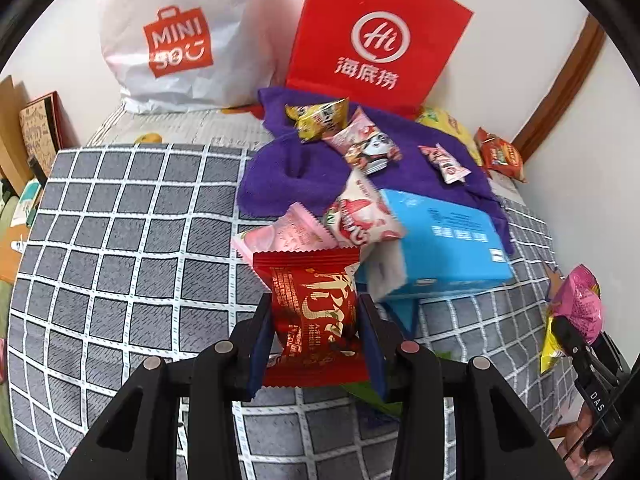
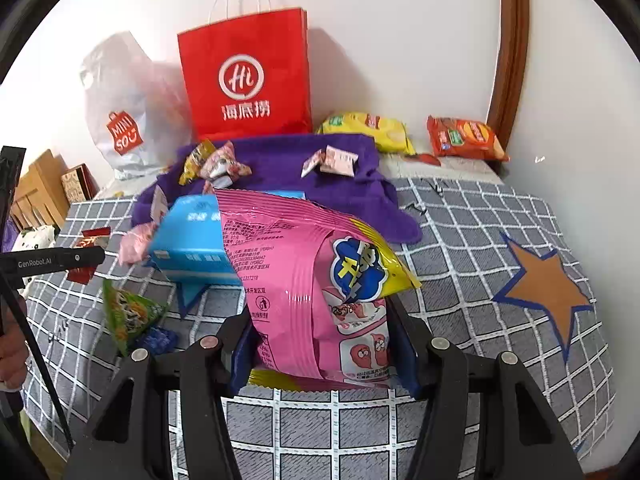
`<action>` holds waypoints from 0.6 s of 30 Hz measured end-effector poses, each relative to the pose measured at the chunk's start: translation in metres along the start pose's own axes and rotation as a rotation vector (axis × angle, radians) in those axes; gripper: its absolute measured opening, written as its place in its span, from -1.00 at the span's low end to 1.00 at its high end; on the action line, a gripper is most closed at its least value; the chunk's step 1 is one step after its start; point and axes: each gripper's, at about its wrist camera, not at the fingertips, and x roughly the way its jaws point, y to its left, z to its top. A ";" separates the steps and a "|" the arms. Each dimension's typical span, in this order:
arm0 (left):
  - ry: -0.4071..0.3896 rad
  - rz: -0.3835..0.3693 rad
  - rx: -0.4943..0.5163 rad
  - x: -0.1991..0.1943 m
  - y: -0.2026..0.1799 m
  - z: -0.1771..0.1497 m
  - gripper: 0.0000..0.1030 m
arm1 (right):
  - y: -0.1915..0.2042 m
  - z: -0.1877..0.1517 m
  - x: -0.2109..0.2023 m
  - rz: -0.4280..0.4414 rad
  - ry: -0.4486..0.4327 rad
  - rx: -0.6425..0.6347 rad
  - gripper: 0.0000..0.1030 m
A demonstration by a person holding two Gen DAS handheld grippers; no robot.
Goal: Organize snacks
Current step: 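Grasp the red candy packet with the left gripper while right carries the pink bag, then carry both packets over the purple towel and open both grippers there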
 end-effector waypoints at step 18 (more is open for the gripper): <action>-0.049 -0.126 0.065 -0.038 -0.057 0.015 -0.26 | 0.000 0.052 -0.014 0.065 -0.032 -0.021 0.10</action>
